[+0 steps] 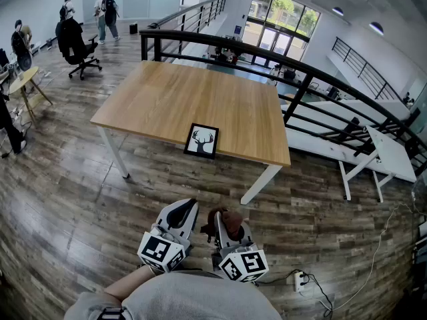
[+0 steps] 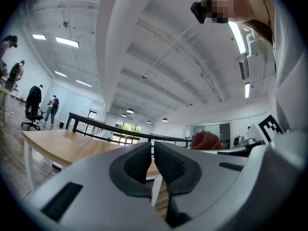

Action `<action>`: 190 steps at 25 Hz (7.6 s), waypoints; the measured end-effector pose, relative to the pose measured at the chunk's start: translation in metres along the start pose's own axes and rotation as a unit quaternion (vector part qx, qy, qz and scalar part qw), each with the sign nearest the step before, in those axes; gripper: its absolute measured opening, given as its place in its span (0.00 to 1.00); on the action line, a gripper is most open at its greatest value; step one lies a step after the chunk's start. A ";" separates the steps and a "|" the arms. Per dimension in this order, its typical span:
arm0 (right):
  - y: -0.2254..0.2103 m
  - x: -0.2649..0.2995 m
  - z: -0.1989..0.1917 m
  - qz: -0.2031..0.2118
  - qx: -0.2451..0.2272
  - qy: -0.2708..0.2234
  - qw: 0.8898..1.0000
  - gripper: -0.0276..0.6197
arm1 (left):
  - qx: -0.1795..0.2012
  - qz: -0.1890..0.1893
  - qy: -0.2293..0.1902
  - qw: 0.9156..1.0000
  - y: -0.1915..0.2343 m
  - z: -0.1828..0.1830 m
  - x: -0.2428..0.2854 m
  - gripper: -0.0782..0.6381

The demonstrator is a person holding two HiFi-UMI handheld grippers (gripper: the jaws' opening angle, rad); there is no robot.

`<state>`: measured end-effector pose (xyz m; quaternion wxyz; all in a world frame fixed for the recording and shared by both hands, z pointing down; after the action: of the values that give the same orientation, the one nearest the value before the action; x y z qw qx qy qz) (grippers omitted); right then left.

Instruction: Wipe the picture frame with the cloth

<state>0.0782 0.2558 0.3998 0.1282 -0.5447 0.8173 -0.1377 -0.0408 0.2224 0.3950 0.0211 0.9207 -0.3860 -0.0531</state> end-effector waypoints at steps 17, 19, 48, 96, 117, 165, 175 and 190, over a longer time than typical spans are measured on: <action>-0.045 0.083 0.000 0.004 -0.008 0.012 1.000 0.11 | -0.012 0.017 -0.002 1.000 0.068 -0.022 0.068 0.12; -0.056 0.111 0.005 -0.006 -0.009 0.006 1.000 0.11 | -0.010 0.006 -0.006 1.000 0.090 -0.017 0.095 0.12; -0.123 0.323 0.024 -0.049 0.007 0.002 0.999 0.11 | -0.035 -0.050 0.074 0.995 0.271 -0.026 0.251 0.12; -0.157 0.316 0.008 -0.117 0.028 0.032 0.992 0.11 | -0.527 -0.257 0.307 0.749 0.306 -0.268 0.312 0.15; -0.132 0.320 0.072 -0.053 -0.021 -0.056 0.997 0.11 | -0.363 -0.403 0.083 0.836 0.295 -0.040 0.338 0.13; -0.047 0.409 0.232 0.076 -0.250 -0.112 0.959 0.11 | -0.145 -0.441 0.037 0.885 0.240 0.084 0.341 0.13; -0.043 0.415 0.201 0.088 -0.215 -0.064 0.970 0.11 | -0.157 -0.431 0.026 0.888 0.258 0.088 0.336 0.13; -0.038 0.413 0.166 0.103 -0.169 -0.016 0.980 0.11 | -0.187 -0.428 0.006 0.884 0.287 0.101 0.338 0.13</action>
<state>0.0155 -0.1543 0.2349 0.0613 -0.4736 0.8783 0.0249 -0.0199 -0.2193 0.2900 0.1702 0.9758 0.0625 -0.1222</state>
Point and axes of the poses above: the fingertips, and each gripper's own axes: x forward along the fingers, y to its left, z out of its top, the point moved 5 cm from there along -x, backward along the fingers, and after that the axes turned 5 degrees about x, right-handed, at the moved point
